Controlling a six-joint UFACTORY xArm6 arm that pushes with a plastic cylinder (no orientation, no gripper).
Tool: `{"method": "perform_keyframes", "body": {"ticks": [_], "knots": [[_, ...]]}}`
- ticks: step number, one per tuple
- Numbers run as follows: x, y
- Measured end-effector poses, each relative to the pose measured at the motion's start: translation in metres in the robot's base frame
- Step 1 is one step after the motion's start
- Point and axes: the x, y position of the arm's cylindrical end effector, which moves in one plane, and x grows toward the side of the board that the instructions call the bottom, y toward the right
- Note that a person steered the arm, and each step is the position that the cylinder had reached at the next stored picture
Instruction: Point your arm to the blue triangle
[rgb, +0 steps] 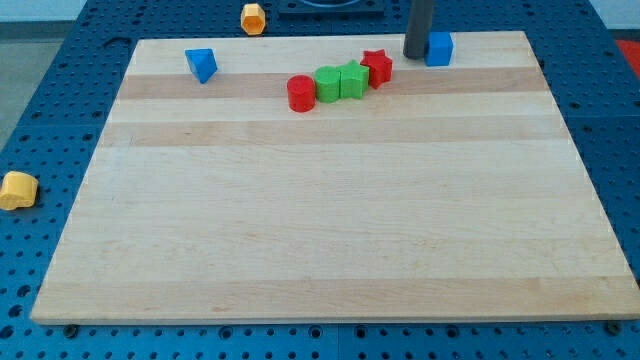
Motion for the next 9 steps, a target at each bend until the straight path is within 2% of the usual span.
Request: {"method": "perform_keyframes", "body": {"ticks": [2,3,5,6,7,9], "knots": [[0.000,0.046],[0.005,0.045],[0.101,0.035],[0.119,-0.004],[0.134,-0.069],[0.167,-0.229]]}}
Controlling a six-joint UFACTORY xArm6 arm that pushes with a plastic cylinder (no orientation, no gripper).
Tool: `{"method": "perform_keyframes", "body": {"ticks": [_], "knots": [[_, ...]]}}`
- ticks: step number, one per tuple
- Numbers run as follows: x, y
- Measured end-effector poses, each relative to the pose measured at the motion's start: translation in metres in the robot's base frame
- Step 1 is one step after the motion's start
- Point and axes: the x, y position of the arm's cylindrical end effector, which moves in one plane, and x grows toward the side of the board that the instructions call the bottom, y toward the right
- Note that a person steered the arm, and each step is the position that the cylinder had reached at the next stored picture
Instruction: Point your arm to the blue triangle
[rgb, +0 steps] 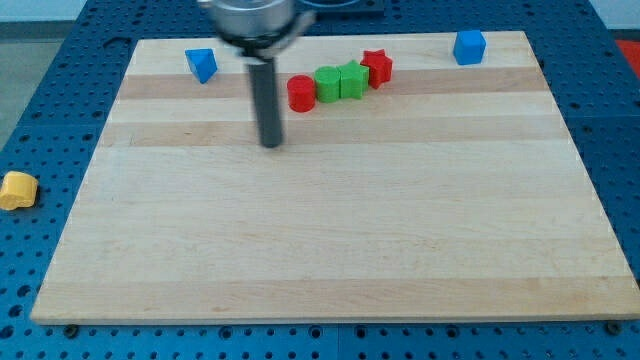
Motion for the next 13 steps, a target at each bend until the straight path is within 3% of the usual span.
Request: {"method": "perform_keyframes", "body": {"ticks": [4,7,8,9,10,11,12,13], "knots": [[0.014,-0.130],[0.014,-0.150],[0.002,-0.161],[-0.040,-0.186],[-0.042,-0.196],[-0.068,-0.188],[-0.128,-0.168],[-0.118,-0.123]]}}
